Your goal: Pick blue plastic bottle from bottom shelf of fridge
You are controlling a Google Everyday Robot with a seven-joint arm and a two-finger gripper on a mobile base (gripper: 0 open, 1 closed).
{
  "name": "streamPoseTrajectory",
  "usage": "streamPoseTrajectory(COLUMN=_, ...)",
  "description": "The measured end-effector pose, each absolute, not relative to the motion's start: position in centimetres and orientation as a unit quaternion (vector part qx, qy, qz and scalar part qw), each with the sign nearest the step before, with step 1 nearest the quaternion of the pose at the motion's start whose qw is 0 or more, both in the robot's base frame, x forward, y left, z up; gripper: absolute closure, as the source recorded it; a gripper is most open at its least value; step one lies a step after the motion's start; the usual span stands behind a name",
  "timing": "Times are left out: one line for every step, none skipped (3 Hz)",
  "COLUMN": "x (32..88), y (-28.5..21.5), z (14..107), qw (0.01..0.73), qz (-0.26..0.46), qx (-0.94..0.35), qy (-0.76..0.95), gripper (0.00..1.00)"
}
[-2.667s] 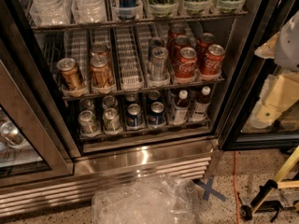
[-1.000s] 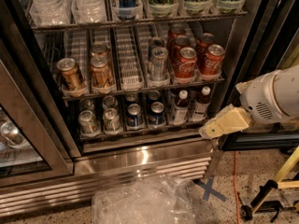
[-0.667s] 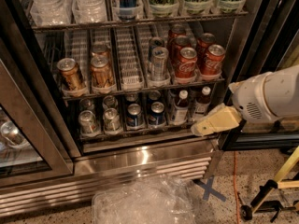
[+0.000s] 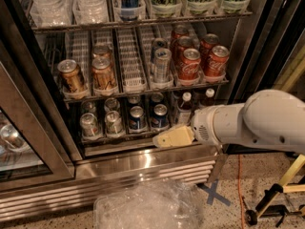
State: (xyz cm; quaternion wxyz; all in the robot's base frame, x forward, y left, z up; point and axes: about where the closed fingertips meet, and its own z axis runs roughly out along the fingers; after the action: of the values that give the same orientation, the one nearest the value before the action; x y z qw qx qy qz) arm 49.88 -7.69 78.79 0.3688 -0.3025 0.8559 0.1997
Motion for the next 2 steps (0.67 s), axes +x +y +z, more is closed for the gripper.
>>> streamPoseTrajectory(x=49.7, y=-3.8, z=74.3, qw=0.358, qz=0.209, qx=-0.262, qy=0.871, gripper=0.00)
streamPoseTrajectory(x=49.5, y=-4.3, z=70.7, qw=0.363, qz=0.158, qx=-0.251, qy=0.883, gripper=0.00)
